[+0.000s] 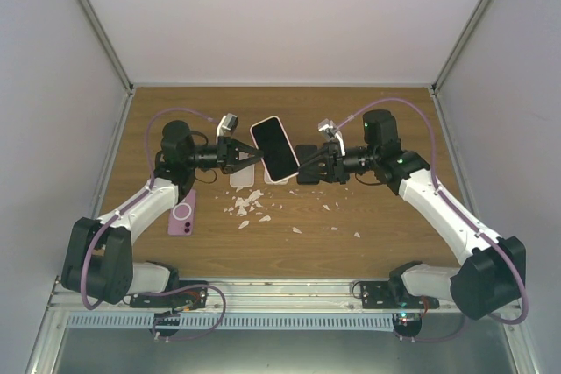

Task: Take the phone out of the phone case
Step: Adjust the phone.

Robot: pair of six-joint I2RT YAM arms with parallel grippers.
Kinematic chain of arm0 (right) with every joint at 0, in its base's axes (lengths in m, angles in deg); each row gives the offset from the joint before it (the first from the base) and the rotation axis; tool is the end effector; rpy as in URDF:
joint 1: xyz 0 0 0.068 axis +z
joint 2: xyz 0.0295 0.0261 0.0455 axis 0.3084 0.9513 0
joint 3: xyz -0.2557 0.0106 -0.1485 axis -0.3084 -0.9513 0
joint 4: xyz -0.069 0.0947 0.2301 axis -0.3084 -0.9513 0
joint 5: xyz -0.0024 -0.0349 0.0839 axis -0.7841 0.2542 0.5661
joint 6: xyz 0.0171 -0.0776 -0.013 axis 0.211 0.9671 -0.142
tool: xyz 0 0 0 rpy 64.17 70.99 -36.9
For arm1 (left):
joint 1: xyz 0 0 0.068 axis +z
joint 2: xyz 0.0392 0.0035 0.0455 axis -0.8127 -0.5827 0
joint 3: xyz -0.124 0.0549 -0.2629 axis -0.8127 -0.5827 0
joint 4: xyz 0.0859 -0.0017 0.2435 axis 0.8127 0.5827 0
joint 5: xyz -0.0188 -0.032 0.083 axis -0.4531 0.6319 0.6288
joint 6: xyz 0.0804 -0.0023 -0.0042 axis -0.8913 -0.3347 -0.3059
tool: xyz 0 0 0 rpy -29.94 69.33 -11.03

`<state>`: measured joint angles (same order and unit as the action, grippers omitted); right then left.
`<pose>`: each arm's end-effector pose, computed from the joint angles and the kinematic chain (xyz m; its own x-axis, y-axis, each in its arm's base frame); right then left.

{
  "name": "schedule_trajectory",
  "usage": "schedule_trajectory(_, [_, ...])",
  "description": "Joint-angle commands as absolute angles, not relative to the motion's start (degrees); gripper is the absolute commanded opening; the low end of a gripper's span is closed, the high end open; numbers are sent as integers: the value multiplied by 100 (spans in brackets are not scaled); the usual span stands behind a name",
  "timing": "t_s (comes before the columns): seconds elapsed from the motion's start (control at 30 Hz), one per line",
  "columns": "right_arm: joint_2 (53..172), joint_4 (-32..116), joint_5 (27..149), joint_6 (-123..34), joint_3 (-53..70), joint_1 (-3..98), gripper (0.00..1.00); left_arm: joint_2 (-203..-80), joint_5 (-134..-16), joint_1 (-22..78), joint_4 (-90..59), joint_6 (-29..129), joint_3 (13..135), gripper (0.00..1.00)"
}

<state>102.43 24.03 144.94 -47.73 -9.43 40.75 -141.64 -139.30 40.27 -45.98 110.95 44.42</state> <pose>0.2193 0.1605 0.3332 -0.6342 -0.1878 -0.7500 -0.7729 0.1294 0.6212 0.2540 -0.1322 0.3102 -0.9553 -0.0572 -0.2900 0.2894 0.0185 -0.9570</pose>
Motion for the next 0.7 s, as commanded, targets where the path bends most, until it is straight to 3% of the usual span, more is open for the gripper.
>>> schedule_trajectory(0.0, [10286,2453,14577,-4741,-965,3985,24,-14117,-14075,4065,-5232,11158,4436,0])
schedule_trajectory(0.5, [10227,2424,14502,-4608,-1038,3985,17,-14065,-14093,4064,-5448,11266,4363,0])
schedule_trajectory(0.57, [10231,2469,14635,-4705,-1007,3987,22,-14025,-14049,4059,-5078,10928,4435,0])
schedule_trajectory(0.67, [10190,2704,14966,-5068,-997,3986,38,-13891,-13852,4021,-4198,10101,4642,0])
